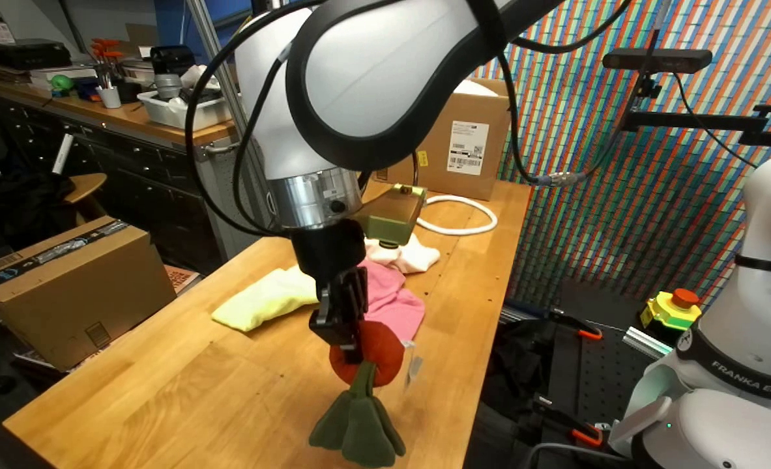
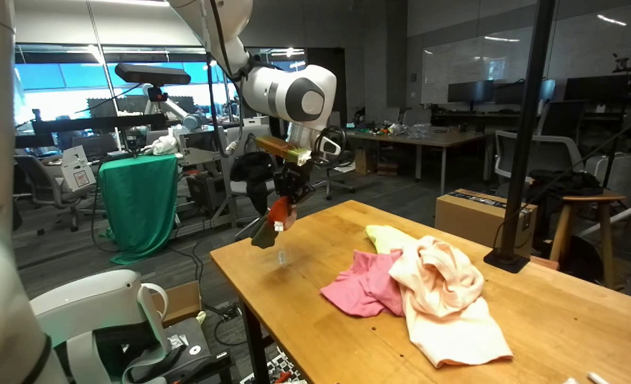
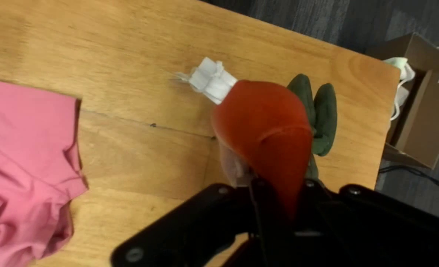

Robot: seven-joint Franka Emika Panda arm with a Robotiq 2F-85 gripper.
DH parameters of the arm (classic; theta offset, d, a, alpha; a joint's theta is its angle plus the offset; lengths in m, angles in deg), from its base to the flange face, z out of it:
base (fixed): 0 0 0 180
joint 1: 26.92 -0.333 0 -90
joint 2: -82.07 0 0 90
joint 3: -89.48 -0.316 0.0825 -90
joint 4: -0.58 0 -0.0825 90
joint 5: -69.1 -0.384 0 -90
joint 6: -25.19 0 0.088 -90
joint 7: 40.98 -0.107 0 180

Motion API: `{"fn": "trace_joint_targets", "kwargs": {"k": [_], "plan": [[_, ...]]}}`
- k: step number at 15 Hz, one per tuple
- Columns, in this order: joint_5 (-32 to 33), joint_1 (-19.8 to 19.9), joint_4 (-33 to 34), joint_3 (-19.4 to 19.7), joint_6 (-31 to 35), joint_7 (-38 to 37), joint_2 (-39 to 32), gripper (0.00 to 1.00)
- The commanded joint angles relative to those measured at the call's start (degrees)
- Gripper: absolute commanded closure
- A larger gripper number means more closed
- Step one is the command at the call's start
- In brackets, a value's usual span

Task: Spread the pile - put the white string on the right, the plush toy on the left and spread the cloths to the sides

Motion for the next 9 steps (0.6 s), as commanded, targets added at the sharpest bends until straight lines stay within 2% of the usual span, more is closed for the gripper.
{"fn": "trace_joint_targets", "kwargs": {"k": [1,9], "plan": [[-4.49,1.22,-0.15,-1.82,1.12,4.30,-2.31,0.91],[-11.86,1.87,2.33,-3.16,4.26,7.77,-10.06,0.91]]}}
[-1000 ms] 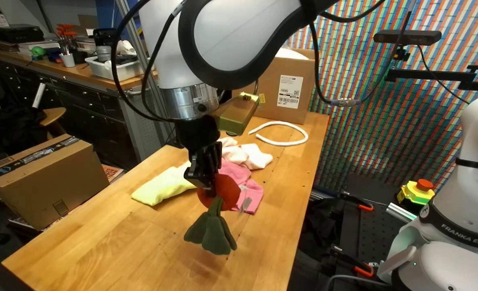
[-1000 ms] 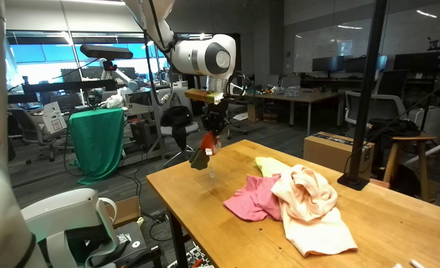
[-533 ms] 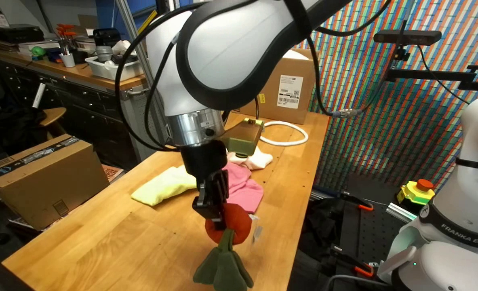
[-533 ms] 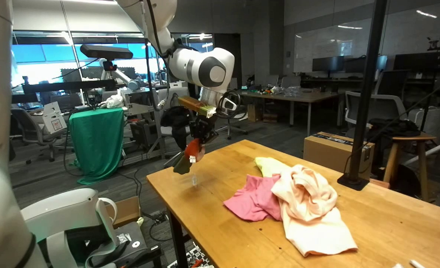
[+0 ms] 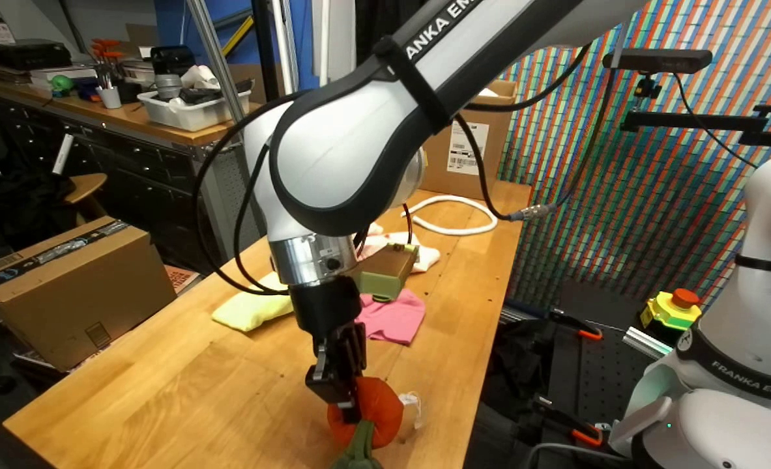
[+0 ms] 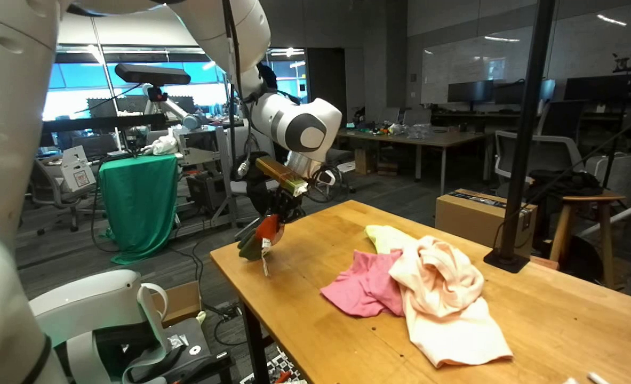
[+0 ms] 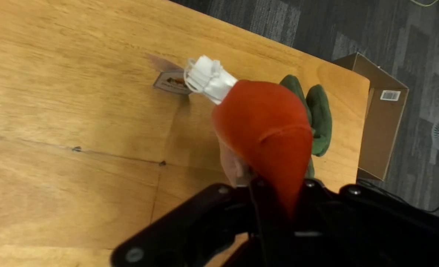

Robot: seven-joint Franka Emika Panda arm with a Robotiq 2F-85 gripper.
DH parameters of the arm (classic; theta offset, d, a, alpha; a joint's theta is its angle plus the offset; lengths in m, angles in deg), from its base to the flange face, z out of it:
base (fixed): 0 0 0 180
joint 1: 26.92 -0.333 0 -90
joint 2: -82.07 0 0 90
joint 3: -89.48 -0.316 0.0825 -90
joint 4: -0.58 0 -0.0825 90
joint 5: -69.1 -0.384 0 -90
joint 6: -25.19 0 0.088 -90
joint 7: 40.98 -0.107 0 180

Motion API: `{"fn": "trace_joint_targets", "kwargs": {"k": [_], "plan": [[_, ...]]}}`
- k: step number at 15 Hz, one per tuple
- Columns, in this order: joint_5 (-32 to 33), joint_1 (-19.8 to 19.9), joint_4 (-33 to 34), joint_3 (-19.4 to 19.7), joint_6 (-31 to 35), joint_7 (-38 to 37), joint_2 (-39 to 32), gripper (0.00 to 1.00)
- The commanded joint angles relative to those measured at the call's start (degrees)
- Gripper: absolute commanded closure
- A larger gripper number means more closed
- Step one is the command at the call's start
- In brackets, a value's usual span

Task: Spread the pile - put the white string on the right, the plush toy on the left and spread the cloths to the sides

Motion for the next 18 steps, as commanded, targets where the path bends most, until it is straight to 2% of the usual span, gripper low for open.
{"fn": "trace_joint_targets", "kwargs": {"k": [1,13,14,15,18], "plan": [[-3.36,1.31,2.24,-1.79,1.36,1.64,-3.33,0.91],[-7.00,0.95,5.40,-4.64,2.06,2.22,-9.57,0.91],[-6.78,0.87,5.53,-4.71,1.91,2.07,-9.80,0.81],[-6.38,0.75,5.60,-4.68,1.79,1.91,-10.03,0.64],[-5.98,0.70,5.79,-4.57,1.67,1.46,-10.57,0.43]]}}
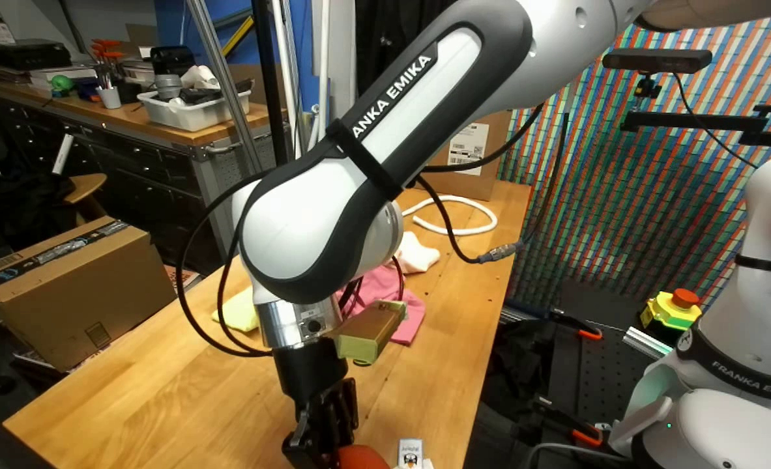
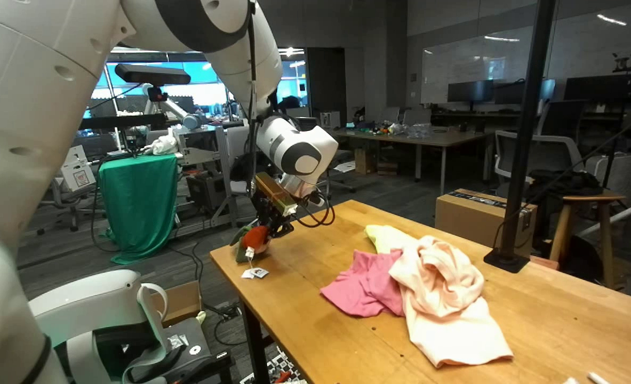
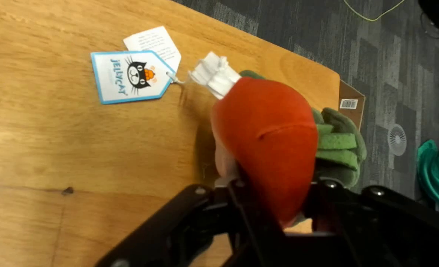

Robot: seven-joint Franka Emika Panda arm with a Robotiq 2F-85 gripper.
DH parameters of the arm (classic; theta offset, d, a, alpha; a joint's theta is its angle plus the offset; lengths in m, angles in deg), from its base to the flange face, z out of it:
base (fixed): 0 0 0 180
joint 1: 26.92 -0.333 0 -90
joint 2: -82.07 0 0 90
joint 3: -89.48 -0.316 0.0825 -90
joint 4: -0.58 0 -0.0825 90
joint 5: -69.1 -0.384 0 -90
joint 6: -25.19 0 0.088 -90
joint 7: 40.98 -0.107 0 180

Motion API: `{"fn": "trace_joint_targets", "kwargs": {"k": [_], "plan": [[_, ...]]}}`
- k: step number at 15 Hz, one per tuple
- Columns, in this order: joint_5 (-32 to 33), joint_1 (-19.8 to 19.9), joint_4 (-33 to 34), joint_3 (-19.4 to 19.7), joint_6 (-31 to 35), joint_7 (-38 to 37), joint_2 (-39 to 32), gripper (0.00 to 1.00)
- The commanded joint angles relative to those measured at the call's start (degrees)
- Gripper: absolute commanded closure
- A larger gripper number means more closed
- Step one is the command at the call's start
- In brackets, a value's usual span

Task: Spread the pile - put the white string on the right, the plush toy on the left and spread the cloths to the sides

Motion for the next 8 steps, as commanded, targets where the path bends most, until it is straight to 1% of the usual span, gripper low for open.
{"fn": "trace_joint_targets", "kwargs": {"k": [1,3,4,6,8], "plan": [[-0.06,0.25,1.36,-0.40,-0.57,-0.03,-1.01,0.34],[0.44,0.04,1.24,-0.13,-0.35,-0.55,-0.94,0.20],[0.86,-0.07,1.29,0.08,-0.47,-0.95,-0.85,0.12],[1.53,-0.23,1.39,0.38,-0.48,-1.54,-0.64,0.00],[2.04,-0.33,1.57,0.60,-0.43,-1.91,-0.24,0.00]]}}
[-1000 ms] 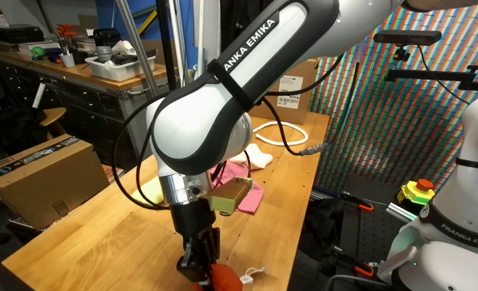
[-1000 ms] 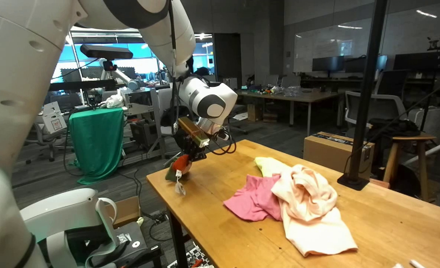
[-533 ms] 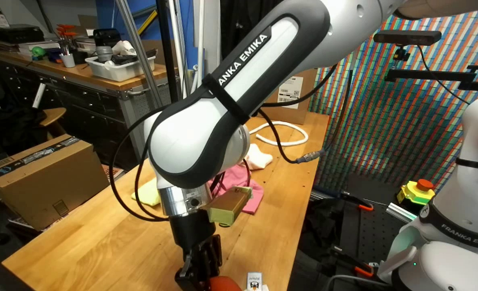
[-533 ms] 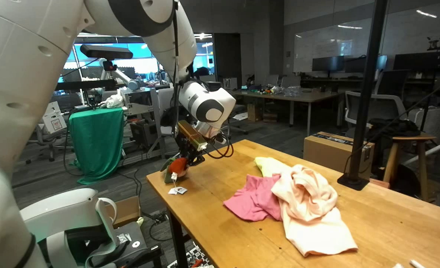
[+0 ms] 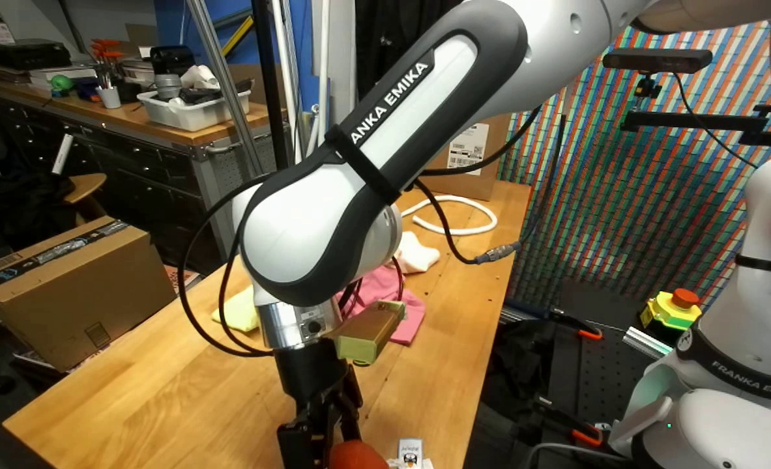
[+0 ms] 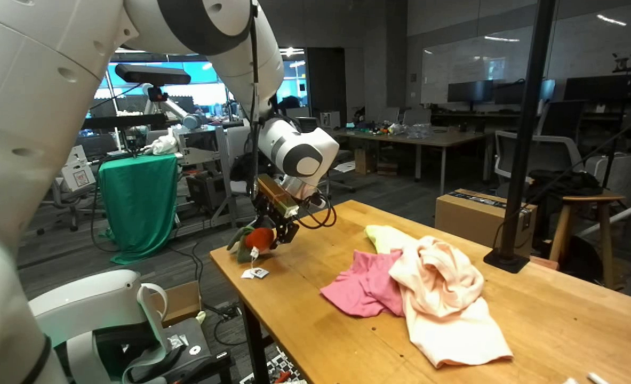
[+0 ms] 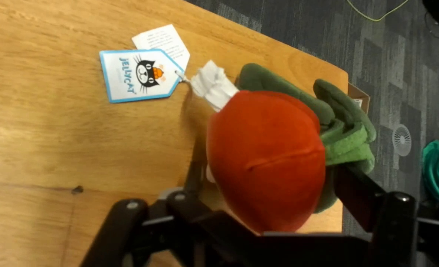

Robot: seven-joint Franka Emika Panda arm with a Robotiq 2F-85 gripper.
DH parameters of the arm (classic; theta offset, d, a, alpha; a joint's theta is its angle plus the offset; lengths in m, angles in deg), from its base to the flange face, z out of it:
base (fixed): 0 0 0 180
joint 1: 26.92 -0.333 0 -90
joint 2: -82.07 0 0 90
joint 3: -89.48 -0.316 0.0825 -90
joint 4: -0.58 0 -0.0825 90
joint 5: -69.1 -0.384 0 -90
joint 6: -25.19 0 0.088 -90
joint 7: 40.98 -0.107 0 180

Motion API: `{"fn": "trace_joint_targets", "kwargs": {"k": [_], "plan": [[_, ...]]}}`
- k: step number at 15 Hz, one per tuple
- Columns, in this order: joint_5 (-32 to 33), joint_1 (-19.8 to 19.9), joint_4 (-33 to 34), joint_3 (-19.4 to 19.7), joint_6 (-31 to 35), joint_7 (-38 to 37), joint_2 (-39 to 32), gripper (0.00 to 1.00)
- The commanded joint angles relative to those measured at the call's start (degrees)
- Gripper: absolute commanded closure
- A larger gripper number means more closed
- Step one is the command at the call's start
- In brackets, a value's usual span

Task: Spread the pile - put the white string on the right, the plush toy on the left and spread the cloths to the sides

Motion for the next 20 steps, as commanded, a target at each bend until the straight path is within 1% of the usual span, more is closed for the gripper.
{"fn": "trace_joint_targets", "kwargs": {"k": [1,7,12,14,18,20], "plan": [[1.42,-0.30,1.42,0.32,-0.44,-1.73,0.69,0.00],[1.18,-0.19,2.47,0.01,-0.93,-2.59,3.11,0.00],[3.74,-1.09,1.93,1.06,0.27,-5.32,6.11,0.00],[7.32,-1.80,1.25,2.10,1.14,-7.11,7.21,0.00],[20.69,-4.31,-0.08,5.98,4.23,-12.73,7.67,0.00],[26.35,-5.15,-0.82,7.70,6.33,-15.91,7.82,0.00]]}}
